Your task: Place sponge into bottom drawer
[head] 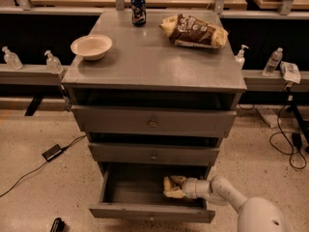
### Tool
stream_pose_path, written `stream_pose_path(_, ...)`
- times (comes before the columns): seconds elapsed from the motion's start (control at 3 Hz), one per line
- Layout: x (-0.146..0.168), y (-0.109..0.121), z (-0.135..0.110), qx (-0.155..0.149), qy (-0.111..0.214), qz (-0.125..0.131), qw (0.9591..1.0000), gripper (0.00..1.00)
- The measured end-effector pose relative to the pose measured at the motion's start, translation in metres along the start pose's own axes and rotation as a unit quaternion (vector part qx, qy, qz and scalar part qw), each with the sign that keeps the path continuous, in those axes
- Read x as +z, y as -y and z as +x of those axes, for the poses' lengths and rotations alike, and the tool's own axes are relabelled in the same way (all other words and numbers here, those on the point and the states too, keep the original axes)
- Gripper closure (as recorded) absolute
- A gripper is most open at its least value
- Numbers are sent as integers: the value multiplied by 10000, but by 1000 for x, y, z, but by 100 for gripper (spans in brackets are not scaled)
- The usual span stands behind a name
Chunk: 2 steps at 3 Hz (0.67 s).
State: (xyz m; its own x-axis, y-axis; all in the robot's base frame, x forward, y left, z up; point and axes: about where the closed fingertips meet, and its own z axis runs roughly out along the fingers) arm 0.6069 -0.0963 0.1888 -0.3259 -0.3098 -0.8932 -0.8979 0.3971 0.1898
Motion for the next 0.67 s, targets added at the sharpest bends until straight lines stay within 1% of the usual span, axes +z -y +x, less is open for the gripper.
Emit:
stream_pose_path(0.33, 2, -1, 0, 3, 2, -14, 10000, 0)
stream_pose_path(0.67, 2, -1, 0, 3, 2, -15, 10000, 0)
